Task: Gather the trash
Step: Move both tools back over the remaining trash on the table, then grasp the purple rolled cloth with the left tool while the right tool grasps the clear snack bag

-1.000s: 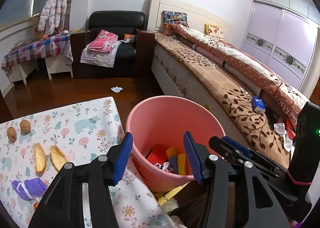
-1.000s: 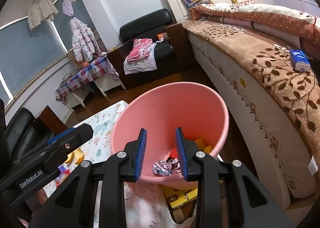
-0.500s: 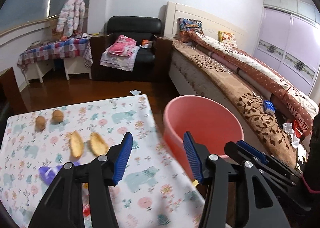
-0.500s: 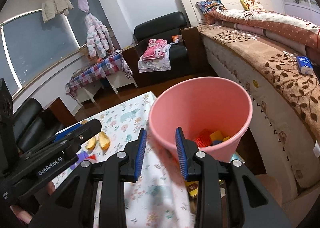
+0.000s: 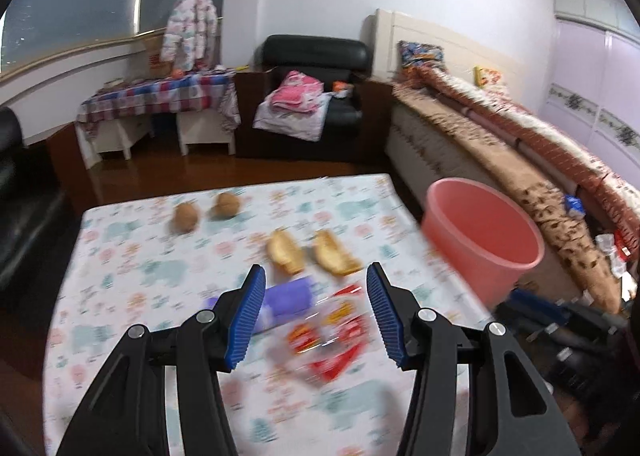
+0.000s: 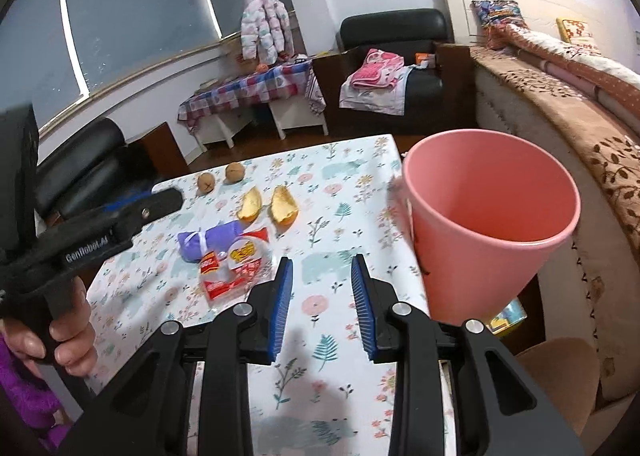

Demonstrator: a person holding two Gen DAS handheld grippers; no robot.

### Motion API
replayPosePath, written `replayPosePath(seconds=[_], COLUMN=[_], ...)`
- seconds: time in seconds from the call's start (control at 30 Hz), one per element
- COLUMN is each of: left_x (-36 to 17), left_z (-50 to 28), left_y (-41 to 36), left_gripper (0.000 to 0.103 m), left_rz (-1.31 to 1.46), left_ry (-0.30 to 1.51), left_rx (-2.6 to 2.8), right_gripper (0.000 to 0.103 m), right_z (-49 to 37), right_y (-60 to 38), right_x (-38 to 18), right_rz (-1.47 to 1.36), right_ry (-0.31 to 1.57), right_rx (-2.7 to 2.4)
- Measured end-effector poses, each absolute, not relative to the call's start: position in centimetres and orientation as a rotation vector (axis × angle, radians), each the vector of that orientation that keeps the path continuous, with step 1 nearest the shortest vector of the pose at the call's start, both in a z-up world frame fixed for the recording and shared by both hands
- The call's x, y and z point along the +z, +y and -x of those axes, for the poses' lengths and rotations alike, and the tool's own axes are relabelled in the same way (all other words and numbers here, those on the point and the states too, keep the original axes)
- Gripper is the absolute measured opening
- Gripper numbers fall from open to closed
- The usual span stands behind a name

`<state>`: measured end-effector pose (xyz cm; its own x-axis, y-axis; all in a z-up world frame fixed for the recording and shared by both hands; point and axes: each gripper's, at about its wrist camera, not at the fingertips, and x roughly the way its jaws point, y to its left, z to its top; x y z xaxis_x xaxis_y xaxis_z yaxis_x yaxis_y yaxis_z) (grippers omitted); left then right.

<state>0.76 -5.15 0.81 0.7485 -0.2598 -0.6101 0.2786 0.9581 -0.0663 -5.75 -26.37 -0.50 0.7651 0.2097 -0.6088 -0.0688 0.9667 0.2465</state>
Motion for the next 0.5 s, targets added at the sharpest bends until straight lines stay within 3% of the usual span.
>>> replayPosePath(seconds=[0.5], left_x=[-5.8], left_z=[-1.6], left_y=[-5.1], left_gripper=[0.052], left_rz=[-0.256], left_ry=[0.866], left_rx=[-0.156], right_gripper=[0.031], right_z=[5.9], right_y=[-26.0], right_x=[-0.9], right_rz=[-0.236], right_ry=[0.704], right_rx=[0.25])
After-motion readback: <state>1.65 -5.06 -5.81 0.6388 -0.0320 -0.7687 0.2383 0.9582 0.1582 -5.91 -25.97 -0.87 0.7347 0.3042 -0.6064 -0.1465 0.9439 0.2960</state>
